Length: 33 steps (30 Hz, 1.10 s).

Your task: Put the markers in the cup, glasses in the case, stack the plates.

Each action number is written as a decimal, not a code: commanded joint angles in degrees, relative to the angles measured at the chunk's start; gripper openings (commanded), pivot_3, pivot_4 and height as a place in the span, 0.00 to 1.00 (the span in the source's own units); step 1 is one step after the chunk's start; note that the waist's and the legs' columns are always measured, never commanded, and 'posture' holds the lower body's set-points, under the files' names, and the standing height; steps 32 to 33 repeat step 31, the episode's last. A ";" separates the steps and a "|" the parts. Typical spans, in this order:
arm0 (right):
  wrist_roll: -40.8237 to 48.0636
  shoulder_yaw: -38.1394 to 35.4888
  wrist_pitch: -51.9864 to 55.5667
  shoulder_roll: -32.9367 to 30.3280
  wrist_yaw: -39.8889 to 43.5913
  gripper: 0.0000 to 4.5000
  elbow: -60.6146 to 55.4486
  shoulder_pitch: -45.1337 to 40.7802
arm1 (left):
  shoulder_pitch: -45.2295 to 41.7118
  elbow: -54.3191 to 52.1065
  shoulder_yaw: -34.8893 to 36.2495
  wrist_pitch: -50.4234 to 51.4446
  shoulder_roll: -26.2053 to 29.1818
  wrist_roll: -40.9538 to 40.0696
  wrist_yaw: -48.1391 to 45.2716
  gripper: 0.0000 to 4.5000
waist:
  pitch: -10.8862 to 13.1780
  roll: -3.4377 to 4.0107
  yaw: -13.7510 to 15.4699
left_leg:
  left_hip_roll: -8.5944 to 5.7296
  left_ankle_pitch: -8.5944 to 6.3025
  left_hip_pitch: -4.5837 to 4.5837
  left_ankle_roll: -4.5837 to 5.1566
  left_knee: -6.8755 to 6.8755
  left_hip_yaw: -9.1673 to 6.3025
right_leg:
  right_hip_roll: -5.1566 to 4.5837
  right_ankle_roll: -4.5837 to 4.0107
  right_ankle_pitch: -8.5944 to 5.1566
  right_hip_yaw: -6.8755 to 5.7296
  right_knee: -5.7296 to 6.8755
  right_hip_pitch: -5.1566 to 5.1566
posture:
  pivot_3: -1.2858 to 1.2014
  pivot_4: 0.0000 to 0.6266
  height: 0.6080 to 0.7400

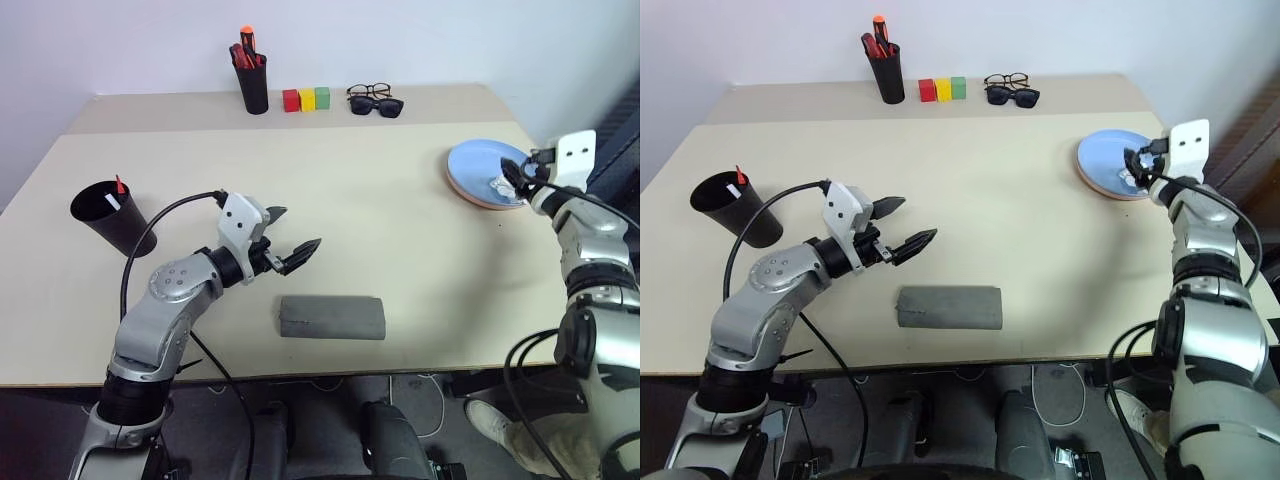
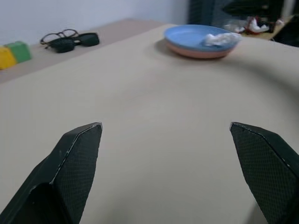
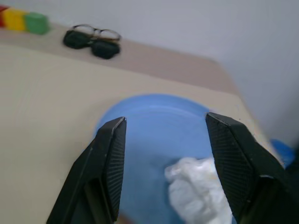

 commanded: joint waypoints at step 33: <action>19.59 -13.07 22.73 3.05 3.45 0.60 -74.96 58.72 | 28.88 -8.03 14.57 -18.55 1.12 -1.44 1.29 1.00 | -0.17 -0.02 1.20 | 0.85 -0.38 -0.21 -0.09 -0.31 1.19 | -0.04 -0.43 0.08 0.01 -1.41 -0.05 | 0.52 0.24 1.00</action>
